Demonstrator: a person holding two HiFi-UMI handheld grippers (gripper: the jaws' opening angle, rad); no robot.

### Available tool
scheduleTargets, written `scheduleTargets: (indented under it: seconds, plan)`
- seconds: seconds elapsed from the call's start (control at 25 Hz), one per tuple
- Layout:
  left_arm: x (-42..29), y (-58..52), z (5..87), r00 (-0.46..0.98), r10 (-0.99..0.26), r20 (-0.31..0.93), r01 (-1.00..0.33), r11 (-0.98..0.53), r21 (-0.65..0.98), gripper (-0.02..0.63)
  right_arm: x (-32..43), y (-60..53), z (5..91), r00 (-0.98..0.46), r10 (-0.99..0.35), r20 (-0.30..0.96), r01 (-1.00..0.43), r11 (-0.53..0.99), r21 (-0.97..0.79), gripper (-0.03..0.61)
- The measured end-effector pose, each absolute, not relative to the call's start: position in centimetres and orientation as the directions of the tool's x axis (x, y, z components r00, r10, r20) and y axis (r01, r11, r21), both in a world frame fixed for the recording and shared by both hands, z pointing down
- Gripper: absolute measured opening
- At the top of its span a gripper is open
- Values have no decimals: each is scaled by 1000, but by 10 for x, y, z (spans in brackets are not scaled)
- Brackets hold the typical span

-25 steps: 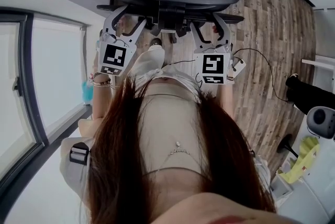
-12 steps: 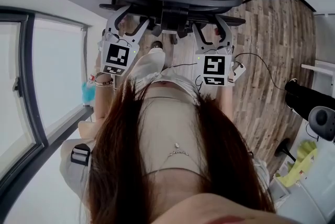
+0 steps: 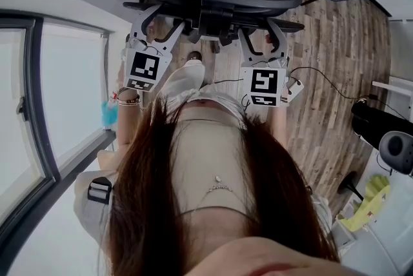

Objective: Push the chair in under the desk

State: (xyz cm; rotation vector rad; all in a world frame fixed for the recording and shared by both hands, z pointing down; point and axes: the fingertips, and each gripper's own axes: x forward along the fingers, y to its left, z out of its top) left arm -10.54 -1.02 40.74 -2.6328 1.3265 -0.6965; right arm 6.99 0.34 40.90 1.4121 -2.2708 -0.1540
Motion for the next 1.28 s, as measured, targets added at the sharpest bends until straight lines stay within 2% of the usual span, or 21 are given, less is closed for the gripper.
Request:
scheduleTargets:
  seconds: [1.28]
  plan:
    - [-120,-84,406,532,-774,343,-723,-626,-293,238,56,-67,408,-350,-881,318,-830,449,332,250]
